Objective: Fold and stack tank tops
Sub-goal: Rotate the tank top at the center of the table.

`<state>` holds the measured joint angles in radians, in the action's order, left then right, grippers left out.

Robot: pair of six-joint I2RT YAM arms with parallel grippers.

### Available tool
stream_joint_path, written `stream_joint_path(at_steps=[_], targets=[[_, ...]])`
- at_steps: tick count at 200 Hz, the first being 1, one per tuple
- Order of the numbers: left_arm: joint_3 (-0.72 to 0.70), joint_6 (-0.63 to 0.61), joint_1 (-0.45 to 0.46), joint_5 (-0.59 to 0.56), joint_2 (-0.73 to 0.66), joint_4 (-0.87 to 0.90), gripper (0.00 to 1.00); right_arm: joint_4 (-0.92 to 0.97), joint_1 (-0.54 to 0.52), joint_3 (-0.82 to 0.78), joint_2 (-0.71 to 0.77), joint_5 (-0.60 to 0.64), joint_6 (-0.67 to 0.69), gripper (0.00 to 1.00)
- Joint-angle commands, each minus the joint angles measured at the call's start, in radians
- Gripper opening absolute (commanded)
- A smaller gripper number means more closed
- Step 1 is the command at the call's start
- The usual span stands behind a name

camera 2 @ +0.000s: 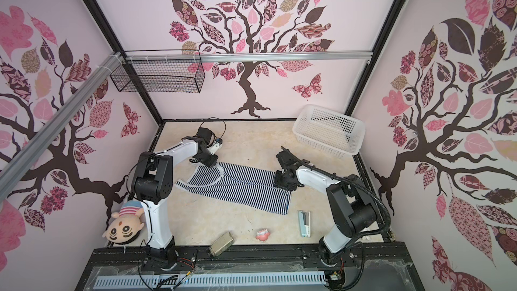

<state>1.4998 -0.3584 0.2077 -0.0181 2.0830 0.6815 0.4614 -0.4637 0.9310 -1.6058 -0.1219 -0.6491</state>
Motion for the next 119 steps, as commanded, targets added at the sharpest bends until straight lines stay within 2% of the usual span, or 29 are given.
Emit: stream_joint_path(at_steps=[1,86,119], targets=[[0.076,-0.014,0.0,-0.029,0.091,0.024,0.4,0.073,-0.005,0.006,0.052,0.04,0.007,0.47],[0.433,-0.033,0.038,-0.052,0.293,0.097,0.4,0.129,-0.005,0.022,0.135,0.045,-0.001,0.49],[0.514,-0.056,0.036,-0.13,0.328,0.082,0.4,0.102,-0.004,0.044,0.094,0.047,0.005,0.5]])
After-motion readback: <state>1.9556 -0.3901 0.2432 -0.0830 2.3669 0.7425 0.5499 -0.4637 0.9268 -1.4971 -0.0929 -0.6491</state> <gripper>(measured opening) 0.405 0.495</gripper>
